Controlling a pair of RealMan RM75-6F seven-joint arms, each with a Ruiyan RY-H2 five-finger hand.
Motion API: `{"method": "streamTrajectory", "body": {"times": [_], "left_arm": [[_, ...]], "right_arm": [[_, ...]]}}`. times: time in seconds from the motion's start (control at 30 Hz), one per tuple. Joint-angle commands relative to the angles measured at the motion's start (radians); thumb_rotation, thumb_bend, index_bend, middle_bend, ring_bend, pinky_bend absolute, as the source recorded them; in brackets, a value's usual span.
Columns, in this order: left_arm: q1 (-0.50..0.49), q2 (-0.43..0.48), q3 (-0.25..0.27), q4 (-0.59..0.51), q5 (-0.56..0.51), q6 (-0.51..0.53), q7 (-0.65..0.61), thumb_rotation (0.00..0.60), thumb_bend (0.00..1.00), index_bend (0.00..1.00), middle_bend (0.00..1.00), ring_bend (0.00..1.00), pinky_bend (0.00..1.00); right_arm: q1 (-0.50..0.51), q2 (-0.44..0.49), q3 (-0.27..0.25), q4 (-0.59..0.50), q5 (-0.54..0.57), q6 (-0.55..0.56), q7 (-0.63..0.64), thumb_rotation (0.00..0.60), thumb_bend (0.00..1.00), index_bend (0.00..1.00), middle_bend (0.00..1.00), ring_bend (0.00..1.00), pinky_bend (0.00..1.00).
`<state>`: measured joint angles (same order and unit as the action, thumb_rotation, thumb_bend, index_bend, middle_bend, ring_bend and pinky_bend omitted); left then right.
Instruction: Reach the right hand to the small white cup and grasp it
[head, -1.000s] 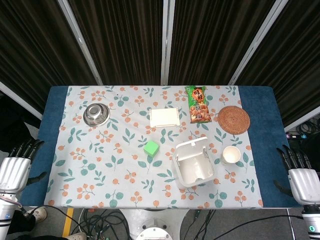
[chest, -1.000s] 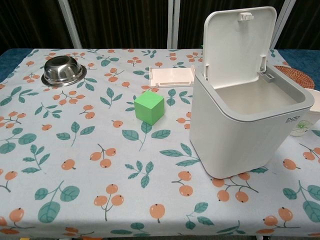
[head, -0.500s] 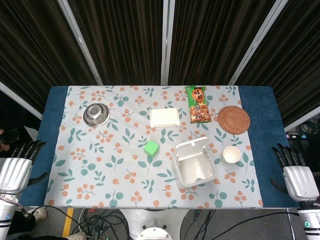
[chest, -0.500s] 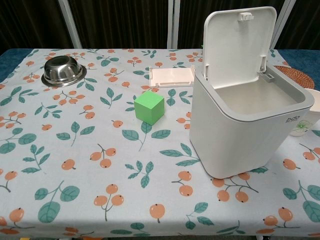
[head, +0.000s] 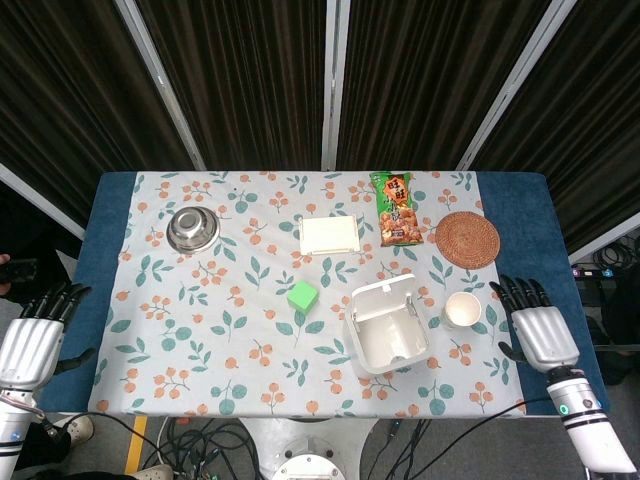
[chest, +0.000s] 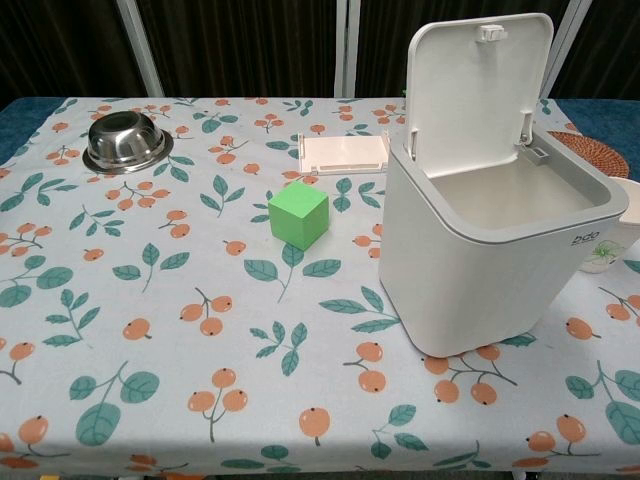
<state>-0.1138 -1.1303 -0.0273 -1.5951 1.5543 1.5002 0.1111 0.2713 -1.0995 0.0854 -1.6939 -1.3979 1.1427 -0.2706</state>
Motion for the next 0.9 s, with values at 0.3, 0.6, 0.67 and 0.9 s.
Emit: {"method": "streamTrajectory", "body": {"times": [0.3, 0.6, 0.67, 0.9], "left_arm": [[-0.004, -0.002, -0.001, 0.002, 0.0, -0.004, 0.0, 0.6, 0.03, 0.16, 0.16, 0.09, 0.19], [-0.001, -0.003, 0.001, 0.011, -0.004, -0.006, -0.009, 0.6, 0.03, 0.16, 0.16, 0.09, 0.19], [-0.001, -0.004, 0.001, 0.013, -0.005, -0.007, -0.011, 0.6, 0.03, 0.16, 0.16, 0.09, 0.19], [-0.001, -0.008, 0.005, 0.019, -0.012, -0.018, -0.014, 0.6, 0.03, 0.17, 0.16, 0.09, 0.19]], "right_arm": [[0.132, -0.101, 0.024, 0.029, 0.101, -0.157, -0.081, 0.6, 0.12, 0.0, 0.0, 0.0, 0.0], [0.176, -0.14, 0.017, 0.036, 0.174, -0.19, -0.148, 0.6, 0.14, 0.0, 0.0, 0.0, 0.03], [0.179, -0.145, 0.013, 0.037, 0.186, -0.187, -0.158, 0.6, 0.16, 0.0, 0.0, 0.0, 0.07], [0.194, -0.153, -0.004, 0.034, 0.229, -0.197, -0.191, 0.6, 0.19, 0.0, 0.0, 0.0, 0.22]]}}
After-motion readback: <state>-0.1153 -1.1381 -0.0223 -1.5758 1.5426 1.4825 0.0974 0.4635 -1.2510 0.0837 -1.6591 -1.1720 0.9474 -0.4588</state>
